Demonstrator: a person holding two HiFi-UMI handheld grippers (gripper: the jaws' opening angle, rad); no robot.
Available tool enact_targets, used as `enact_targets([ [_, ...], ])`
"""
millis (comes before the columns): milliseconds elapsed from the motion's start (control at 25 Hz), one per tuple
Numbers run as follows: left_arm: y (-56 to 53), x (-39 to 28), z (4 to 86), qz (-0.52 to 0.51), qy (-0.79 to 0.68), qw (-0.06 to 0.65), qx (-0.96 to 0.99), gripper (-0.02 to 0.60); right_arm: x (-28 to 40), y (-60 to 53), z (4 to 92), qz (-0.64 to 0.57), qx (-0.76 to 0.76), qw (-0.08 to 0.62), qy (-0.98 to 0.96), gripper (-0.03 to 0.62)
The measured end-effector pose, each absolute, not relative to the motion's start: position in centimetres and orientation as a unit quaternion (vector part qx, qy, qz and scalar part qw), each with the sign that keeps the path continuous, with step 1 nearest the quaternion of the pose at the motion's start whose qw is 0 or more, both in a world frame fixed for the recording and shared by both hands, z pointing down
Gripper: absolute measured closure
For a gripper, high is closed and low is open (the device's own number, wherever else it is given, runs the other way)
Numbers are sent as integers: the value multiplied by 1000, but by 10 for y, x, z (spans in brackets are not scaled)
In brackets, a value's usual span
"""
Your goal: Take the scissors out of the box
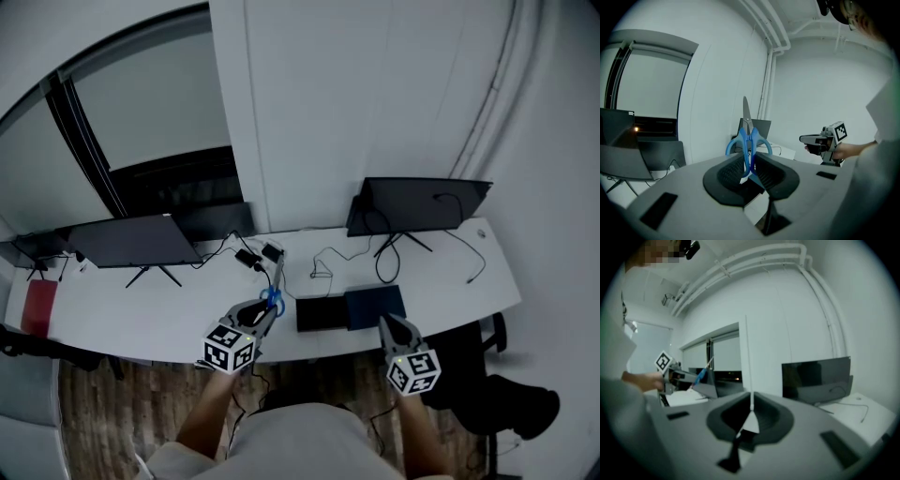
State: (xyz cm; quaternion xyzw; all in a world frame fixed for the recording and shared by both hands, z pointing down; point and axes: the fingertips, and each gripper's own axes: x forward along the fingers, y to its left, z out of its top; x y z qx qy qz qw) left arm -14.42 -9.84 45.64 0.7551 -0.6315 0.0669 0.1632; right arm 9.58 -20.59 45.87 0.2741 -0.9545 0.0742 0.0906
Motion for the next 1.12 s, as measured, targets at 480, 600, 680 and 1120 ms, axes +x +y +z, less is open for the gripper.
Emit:
enact_targets([
  [480,-92,-167,447,61,-620,154,767,480,88,-190,438,59,294,83,-951,557],
  [600,-93,-169,448,58,-619,154,768,480,89,-191,437,57,301,82,-949,557],
  [680,-95,-171,448,57,-618,154,769,480,91,-192,438,57,305,82,-947,557],
  [1120,-99,-181,447,54,-613,153,773,480,81,-193,435,54,310,82,-946,557],
])
